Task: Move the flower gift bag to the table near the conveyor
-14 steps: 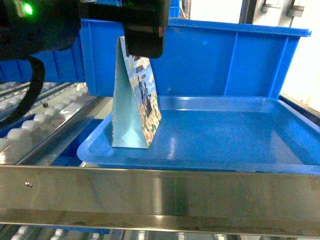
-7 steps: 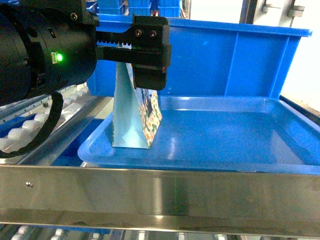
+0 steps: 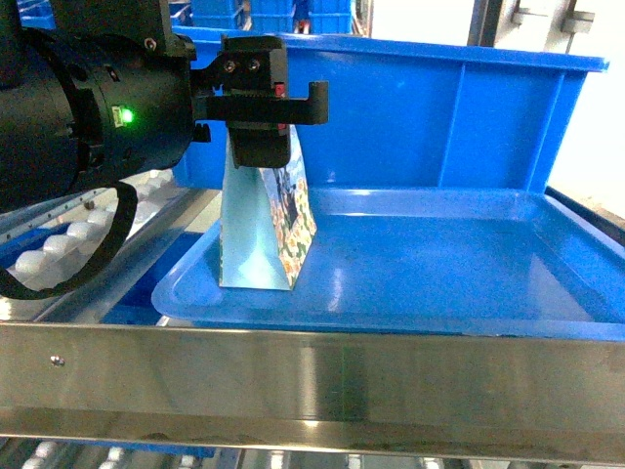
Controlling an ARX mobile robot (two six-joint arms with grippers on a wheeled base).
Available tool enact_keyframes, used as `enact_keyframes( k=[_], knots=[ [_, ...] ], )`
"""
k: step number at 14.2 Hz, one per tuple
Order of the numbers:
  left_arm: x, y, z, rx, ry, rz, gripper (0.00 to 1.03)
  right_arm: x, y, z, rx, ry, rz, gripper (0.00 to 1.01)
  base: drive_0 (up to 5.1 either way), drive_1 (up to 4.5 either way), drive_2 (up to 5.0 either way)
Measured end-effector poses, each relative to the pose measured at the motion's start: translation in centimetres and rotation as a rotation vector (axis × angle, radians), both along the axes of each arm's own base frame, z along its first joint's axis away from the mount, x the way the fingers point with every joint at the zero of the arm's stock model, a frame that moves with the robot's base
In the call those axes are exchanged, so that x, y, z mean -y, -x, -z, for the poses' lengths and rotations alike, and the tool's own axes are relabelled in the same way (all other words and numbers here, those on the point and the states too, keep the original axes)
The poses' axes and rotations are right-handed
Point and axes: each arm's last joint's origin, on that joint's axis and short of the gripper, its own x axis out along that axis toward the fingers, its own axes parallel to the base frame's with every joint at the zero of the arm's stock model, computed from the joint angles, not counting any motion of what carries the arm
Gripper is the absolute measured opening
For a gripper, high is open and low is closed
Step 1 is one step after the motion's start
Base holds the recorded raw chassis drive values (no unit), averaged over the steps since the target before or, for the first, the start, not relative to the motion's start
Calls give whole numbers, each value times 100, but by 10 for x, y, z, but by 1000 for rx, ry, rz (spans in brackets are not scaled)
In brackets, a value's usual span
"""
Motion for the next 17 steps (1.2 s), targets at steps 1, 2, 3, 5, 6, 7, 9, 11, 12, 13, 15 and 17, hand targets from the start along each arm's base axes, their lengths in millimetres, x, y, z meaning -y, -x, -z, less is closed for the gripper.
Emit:
enact_keyframes(
  k=[1, 2, 3, 5, 6, 7, 9, 11, 12, 13, 15, 17],
  knots=[
    [0, 0, 0, 0, 0, -2, 50, 0, 0, 0, 0, 0, 0, 2, 0, 0, 0],
    [-1, 0, 0, 1, 0, -3, 42, 0, 0, 0, 0, 0, 0, 2, 0, 0, 0],
    [-1, 0, 0, 2, 1, -3, 33, 0, 0, 0, 0, 0, 0, 2, 0, 0, 0],
    [0, 0, -1, 6, 1, -9, 13, 0, 0, 0, 0, 0, 0, 2, 0, 0, 0],
    [0, 0, 0, 6, -2, -16, 2, 0, 0, 0, 0, 0, 0, 2, 0, 0, 0],
    [0, 0, -1, 12, -1, -27, 2, 0, 0, 0, 0, 0, 0, 2, 0, 0, 0],
    [-1, 1, -1, 38, -19, -61, 2, 0, 0, 0, 0, 0, 0, 2, 0, 0, 0],
    [-7, 7, 0, 66, -50, -132, 2, 0, 0, 0, 0, 0, 0, 2, 0, 0, 0],
    [-10, 10, -3, 80, -51, -144, 2, 0, 0, 0, 0, 0, 0, 2, 0, 0, 0],
    [-12, 12, -8, 110, -48, -152, 2, 0, 0, 0, 0, 0, 0, 2, 0, 0, 0],
    [-15, 16, -18, 159, -36, -156, 2, 0, 0, 0, 0, 0, 0, 2, 0, 0, 0],
    [-23, 23, -26, 182, -42, -164, 2, 0, 0, 0, 0, 0, 0, 2, 0, 0, 0]
  ],
)
